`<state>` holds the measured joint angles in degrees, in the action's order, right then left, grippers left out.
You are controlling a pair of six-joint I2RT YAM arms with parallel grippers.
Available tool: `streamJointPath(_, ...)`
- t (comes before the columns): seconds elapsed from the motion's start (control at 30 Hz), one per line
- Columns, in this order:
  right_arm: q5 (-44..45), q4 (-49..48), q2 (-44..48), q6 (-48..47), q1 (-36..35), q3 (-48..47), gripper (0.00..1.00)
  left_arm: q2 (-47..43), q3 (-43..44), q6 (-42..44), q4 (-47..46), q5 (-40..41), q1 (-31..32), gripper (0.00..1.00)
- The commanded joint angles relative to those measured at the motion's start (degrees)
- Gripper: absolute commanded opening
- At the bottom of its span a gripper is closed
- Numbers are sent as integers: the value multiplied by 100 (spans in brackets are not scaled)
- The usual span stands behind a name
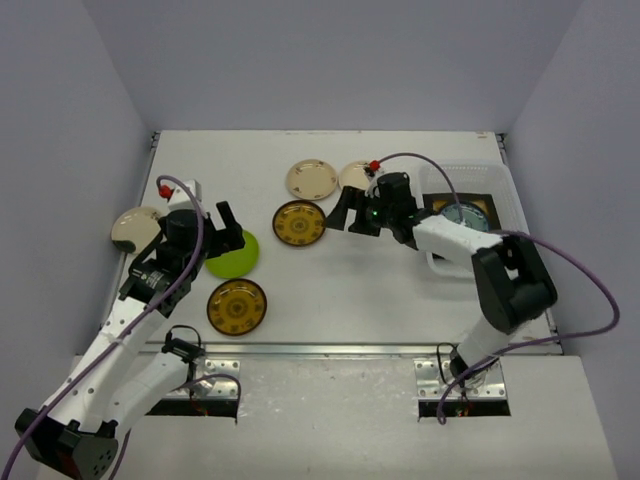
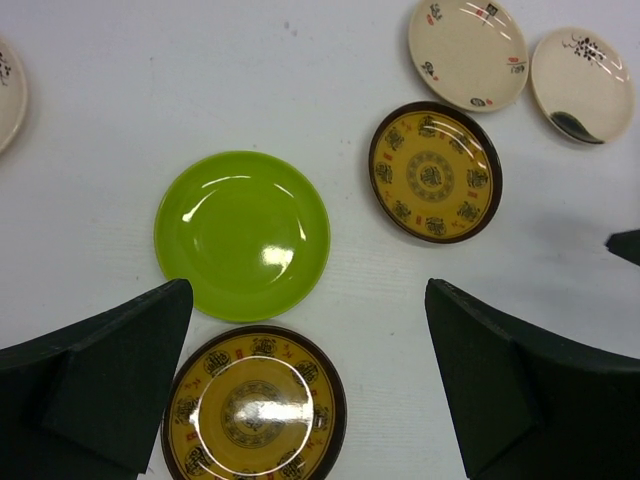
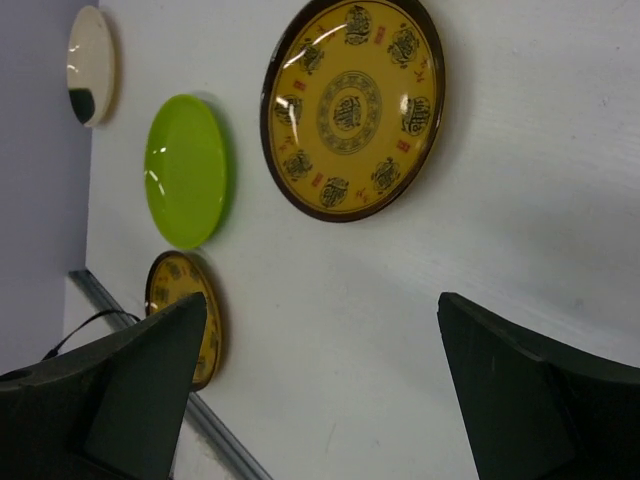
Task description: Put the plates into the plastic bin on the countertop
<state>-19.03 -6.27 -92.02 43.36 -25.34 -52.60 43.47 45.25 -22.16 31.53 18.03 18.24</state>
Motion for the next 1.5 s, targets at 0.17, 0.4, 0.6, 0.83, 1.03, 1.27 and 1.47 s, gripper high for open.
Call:
streamJointPath(0.17, -149, -161, -2462, 72, -46, -1888, 91, -54, 32, 141, -314, -484, -57, 100)
streamJointPath(0.4, 16, -13, -3424, 171, -3, -2360, 57, -135, 23, 142, -319, -573, -57, 100)
streamJointPath(0.6, -1, -346, -3623, 531, 97, -2085, 19, -199, 10, 148, -340, -634, -51, 100)
streamJointPath(0.83, -602, -736, -3049, 638, 132, -1754, 0, -226, 10, 164, -353, -669, -49, 100)
streamJointPath(1.03, -950, -492, -1215, 506, 600, -1011, 0, -264, 1, 173, -363, -677, -49, 100)
streamJointPath(1.27, -931, 78, 865, 798, 3006, 444, 0, -240, 4, 203, -379, -804, -49, 100)
streamJointPath(1.47, -128, 899, 1547, 559, 4985, 1086, 0, -243, 10, 221, -393, -828, -49, 100)
